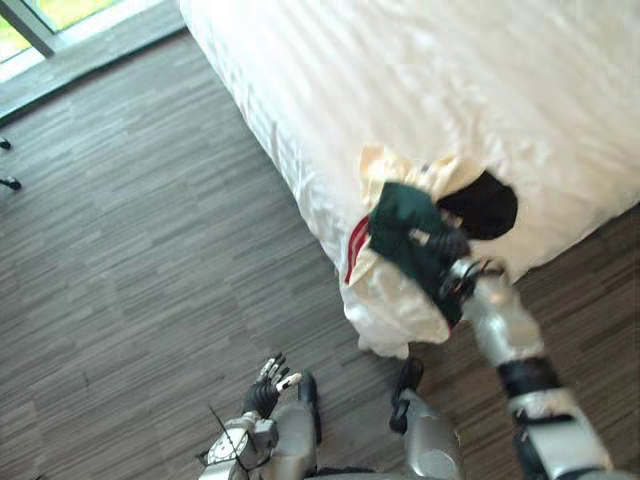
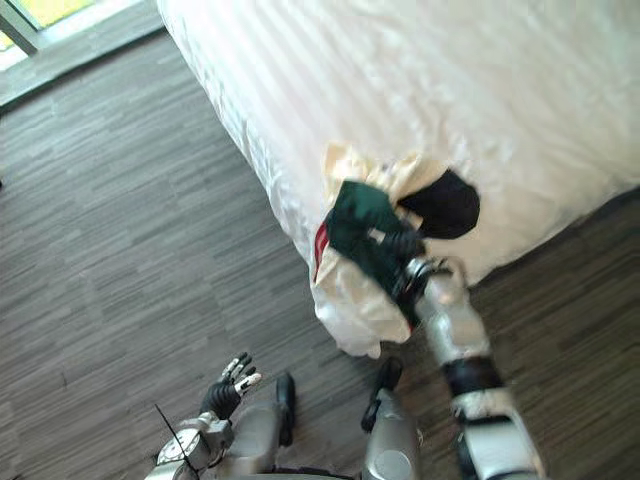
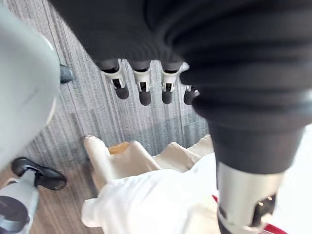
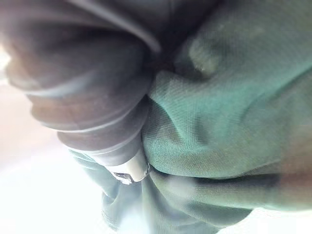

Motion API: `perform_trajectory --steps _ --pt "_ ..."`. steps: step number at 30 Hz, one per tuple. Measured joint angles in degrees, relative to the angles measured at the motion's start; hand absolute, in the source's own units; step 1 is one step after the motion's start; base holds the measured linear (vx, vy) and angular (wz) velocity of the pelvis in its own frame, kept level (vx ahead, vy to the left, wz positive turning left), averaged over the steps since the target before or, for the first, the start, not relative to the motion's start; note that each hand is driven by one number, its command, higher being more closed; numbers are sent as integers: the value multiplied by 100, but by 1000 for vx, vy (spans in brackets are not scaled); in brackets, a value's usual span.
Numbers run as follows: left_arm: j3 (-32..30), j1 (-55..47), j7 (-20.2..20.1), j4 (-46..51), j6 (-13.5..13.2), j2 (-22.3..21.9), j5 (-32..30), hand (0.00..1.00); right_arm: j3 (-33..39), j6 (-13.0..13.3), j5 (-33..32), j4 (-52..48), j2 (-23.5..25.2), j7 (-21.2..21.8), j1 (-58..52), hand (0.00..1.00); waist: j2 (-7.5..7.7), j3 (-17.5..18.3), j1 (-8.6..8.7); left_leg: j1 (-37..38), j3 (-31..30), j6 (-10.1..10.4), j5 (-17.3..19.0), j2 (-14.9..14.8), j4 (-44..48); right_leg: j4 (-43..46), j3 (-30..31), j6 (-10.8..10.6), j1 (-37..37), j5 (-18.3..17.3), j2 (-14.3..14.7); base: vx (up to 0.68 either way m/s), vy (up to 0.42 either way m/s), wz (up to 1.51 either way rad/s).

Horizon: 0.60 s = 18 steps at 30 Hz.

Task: Tidy the bed and pick cloth on bed and put in laundry

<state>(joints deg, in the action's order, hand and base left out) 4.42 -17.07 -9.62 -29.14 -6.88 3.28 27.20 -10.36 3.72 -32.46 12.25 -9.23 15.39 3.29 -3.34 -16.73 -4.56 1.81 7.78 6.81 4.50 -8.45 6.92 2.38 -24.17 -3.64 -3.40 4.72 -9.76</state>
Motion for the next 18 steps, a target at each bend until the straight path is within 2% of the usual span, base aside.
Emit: perform_trajectory --steps 2,3,7,8,9,10,11,12,13,14,15,16,17,18 --pt "-42 -196 4 6 -38 -32 48 0 -301 200 150 -22 109 222 -374 100 12 139 77 68 -42 1 -1 26 -9 -266 -97 -23 243 98 20 5 12 24" --pt "-57 -292 3 8 -81 -30 108 0 -424 261 213 -22 139 350 -479 100 10 193 58 88 -40 1 -1 40 -8 -469 -110 -38 362 184 49 -28 16 14" --pt "-164 -540 -7 -2 -249 -31 247 0 -554 276 267 -13 182 591 -519 100 -20 257 31 53 21 6 8 45 -29 -827 -154 -9 478 389 79 -89 24 5" --pt "-199 -600 -16 -5 -270 -28 259 0 -556 279 198 -14 199 650 -575 100 -39 270 39 55 59 -30 33 29 -53 -829 -234 -8 512 385 81 -143 22 16" --pt "-234 -633 -30 -11 -280 -43 268 0 -556 284 146 -14 195 679 -617 100 -57 293 36 19 134 -172 121 5 -77 -828 -269 -9 519 383 114 -116 -29 15" --pt "-253 -695 -41 -40 -300 -60 354 0 -550 340 141 -15 185 711 -722 100 -167 361 26 -5 490 -422 235 -155 -73 -783 -338 -26 524 315 149 -29 -63 24" --pt "-259 -635 -56 -140 -308 -100 371 0 -529 385 132 -16 129 711 -838 100 -214 389 62 72 879 -891 267 -315 -107 -219 -460 73 457 45 134 49 -70 31" --pt "-284 -629 -78 -140 -313 -66 371 0 -532 396 132 -17 136 711 -905 100 -198 432 68 94 1105 -1216 293 -322 -134 -142 -565 116 470 -106 121 122 -73 49" --pt "-304 -564 -142 -139 -324 -36 369 0 -500 489 131 -19 133 711 -1016 100 -219 491 69 73 1478 -1894 293 -382 -83 -142 -731 145 524 -146 74 84 -50 56" --pt "-309 -493 -166 -128 -332 -45 368 0 -460 512 123 -19 127 707 -1067 100 -256 511 91 58 1792 -2337 210 -467 -43 -109 -894 157 573 -191 49 113 -49 103" --pt "-307 -359 -173 -89 -330 -94 367 0 -332 602 112 -13 15 702 -1108 100 -358 563 180 6 2309 -2211 -481 -643 1 178 -1226 167 570 -439 -57 82 -16 101" --pt "-306 -311 -173 -72 -327 -95 367 0 -299 616 112 0 15 696 -1114 100 -350 560 216 -28 2435 -1966 -736 -640 -1 279 -1305 166 574 -508 -123 105 -5 144" --pt "-318 -188 -177 65 -303 -87 367 0 -81 728 136 -12 12 615 -1193 100 -230 570 272 -7 2679 -1485 -1430 -498 -214 548 -1620 133 623 -693 -395 9 42 135" --pt "-334 -179 -199 193 -282 -95 368 0 67 840 178 -19 -1 541 -1248 100 -175 591 290 -4 2959 -1392 -1377 -471 -211 630 -1919 138 678 -801 -535 10 46 135"
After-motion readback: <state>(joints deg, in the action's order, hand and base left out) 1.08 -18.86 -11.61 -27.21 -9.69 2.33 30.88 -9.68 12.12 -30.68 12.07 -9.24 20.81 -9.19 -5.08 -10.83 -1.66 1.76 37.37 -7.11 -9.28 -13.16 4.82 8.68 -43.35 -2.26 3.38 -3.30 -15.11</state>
